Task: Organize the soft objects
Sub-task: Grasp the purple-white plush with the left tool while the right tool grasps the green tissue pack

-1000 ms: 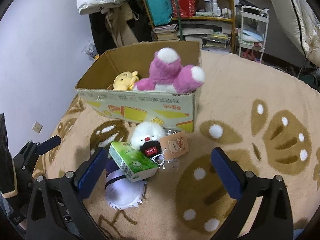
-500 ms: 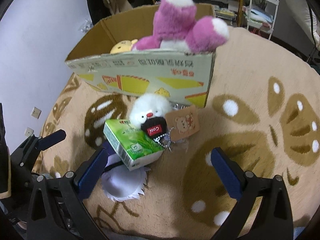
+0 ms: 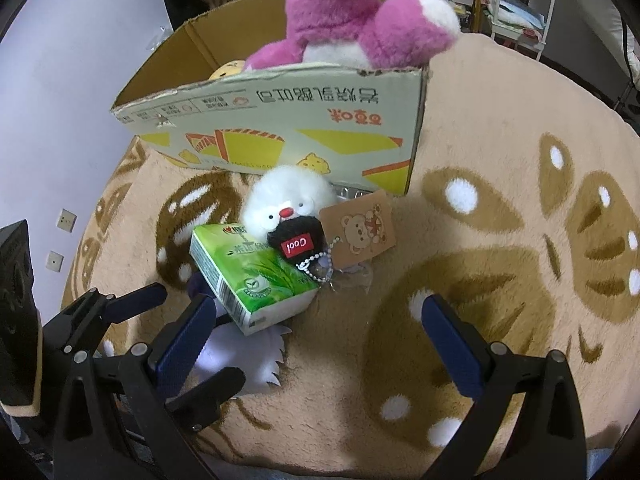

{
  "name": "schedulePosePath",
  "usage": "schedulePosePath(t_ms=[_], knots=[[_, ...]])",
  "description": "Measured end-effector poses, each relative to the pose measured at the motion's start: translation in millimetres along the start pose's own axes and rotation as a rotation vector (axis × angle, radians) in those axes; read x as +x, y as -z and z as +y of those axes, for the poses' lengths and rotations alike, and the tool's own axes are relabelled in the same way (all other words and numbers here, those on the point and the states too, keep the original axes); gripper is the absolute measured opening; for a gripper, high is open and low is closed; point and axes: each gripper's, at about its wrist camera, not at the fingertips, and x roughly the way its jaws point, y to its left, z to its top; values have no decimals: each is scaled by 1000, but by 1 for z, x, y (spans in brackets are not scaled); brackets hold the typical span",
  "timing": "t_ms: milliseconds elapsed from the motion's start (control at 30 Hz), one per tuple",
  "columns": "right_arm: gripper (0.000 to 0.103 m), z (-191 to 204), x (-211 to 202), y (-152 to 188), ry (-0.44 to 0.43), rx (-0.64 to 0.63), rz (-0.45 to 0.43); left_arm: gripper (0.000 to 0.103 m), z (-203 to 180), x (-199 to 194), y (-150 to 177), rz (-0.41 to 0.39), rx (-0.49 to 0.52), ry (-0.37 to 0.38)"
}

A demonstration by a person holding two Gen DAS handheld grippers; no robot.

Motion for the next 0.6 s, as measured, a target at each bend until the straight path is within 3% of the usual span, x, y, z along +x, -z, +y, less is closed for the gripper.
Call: schedulePosePath(t_ms=[267, 467, 600], knots=[[103, 2, 11, -1, 11, 4, 39, 100, 6, 17, -1, 34, -72, -21], [103, 2, 19, 3, -16, 28, 57, 98, 1, 27, 2, 61, -60, -17], [103, 3, 24, 5, -21, 31, 60, 91, -1, 31, 2, 63, -68, -1]])
